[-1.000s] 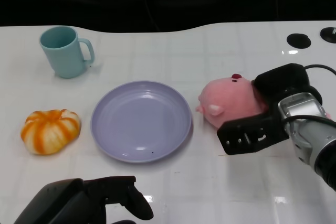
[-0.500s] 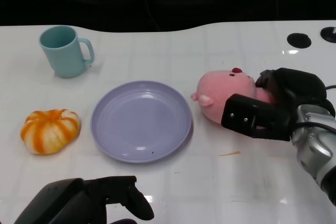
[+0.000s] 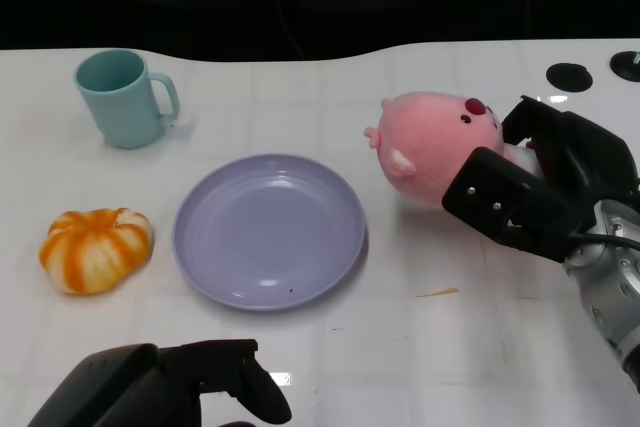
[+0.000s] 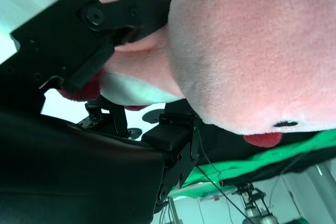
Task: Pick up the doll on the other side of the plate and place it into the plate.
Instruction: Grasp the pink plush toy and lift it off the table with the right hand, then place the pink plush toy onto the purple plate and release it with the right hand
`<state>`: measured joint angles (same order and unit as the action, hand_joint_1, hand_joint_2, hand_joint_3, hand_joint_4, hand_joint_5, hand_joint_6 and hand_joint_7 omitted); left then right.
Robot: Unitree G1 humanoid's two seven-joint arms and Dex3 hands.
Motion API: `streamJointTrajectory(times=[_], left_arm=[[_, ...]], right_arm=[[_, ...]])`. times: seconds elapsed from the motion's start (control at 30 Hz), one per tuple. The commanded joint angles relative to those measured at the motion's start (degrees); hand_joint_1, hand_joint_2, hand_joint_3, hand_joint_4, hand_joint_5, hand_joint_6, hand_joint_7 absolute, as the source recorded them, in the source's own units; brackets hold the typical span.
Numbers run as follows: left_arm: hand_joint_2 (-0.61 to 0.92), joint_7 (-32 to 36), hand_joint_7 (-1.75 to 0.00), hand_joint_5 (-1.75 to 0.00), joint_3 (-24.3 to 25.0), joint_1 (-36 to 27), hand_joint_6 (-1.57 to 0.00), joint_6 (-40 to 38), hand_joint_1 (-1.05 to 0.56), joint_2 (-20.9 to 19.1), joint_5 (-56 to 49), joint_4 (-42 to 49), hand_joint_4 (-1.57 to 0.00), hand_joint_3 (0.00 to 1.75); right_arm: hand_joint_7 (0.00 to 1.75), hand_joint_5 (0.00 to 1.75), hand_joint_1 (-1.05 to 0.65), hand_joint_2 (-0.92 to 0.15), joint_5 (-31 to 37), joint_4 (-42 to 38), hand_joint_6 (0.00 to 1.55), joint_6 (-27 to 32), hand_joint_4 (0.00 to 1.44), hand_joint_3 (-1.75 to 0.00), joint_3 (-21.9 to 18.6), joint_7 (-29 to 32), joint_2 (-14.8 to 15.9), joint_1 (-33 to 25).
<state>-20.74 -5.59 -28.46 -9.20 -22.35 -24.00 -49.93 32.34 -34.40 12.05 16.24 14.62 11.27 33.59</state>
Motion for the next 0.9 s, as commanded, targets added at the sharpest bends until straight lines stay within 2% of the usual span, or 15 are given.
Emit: streamJointTrajectory(times=[0.03,0.2,0.23,0.33,0.47,0.6,0.77,0.9], left_arm=[[0.88,-0.6,-0.90,-1.71,-0.6,-0.5,-0.72,3.0,-0.20,-1.1,-0.1,-1.1,-0.61,0.42],[0.88,-0.2,-0.89,-1.71,-1.0,-0.3,-0.72,3.4,-0.20,-0.9,-0.1,-0.1,-0.61,0.43],[0.88,-0.2,-0.89,-1.70,-1.0,-0.3,-0.72,3.3,-0.20,-0.9,-0.1,-0.1,-0.61,0.43],[0.88,-0.2,-0.89,-1.70,-1.1,0.0,-0.73,3.3,-0.20,-0.8,-0.3,-0.1,-0.61,0.44],[0.87,-0.3,-0.89,-1.70,-1.8,0.6,-0.73,2.9,-0.22,-0.8,-1.2,-0.2,-0.61,0.43],[0.88,-0.3,-0.90,-1.72,-3.7,1.0,-0.73,1.9,-0.21,-0.1,-2.6,-0.6,-0.61,0.42],[0.89,0.3,-0.91,-1.73,-6.3,1.4,-0.72,1.3,-0.22,1.0,-4.6,-1.1,-0.61,0.43],[0.89,0.0,-0.92,-1.71,-7.9,1.6,-0.71,-0.6,-0.23,1.6,-6.3,-2.4,-0.61,0.43]], right_arm=[[1.75,1.75,-0.22,-0.45,-1.1,3.0,0.73,-3.7,0.96,-1.17,-1.1,2.1,-0.1,-0.8],[1.75,1.75,-0.21,-0.43,-0.9,7.3,0.76,-6.6,0.97,-1.26,0.4,0.0,-0.7,-0.2],[1.74,1.75,-0.22,-0.38,-0.7,8.1,0.75,-6.9,0.96,-1.34,0.8,-0.5,-0.9,0.0],[1.73,1.75,-0.23,-0.33,0.1,9.9,0.75,-6.2,0.95,-1.40,2.1,-2.4,-2.2,1.4],[1.71,1.75,-0.23,-0.33,1.0,8.4,0.75,-7.9,0.91,-1.38,4.1,-2.8,-4.6,4.1],[1.71,1.75,-0.25,-0.35,1.5,7.5,0.74,-7.7,0.96,-1.39,6.1,-4.9,-7.1,6.5],[1.74,1.75,-0.23,-0.35,3.1,5.1,0.71,-6.6,0.97,-1.26,8.5,-5.5,-10.4,9.4],[1.75,1.75,-0.23,-0.33,3.7,1.9,0.72,-6.5,0.96,-1.22,9.9,-4.9,-13.3,11.3]])
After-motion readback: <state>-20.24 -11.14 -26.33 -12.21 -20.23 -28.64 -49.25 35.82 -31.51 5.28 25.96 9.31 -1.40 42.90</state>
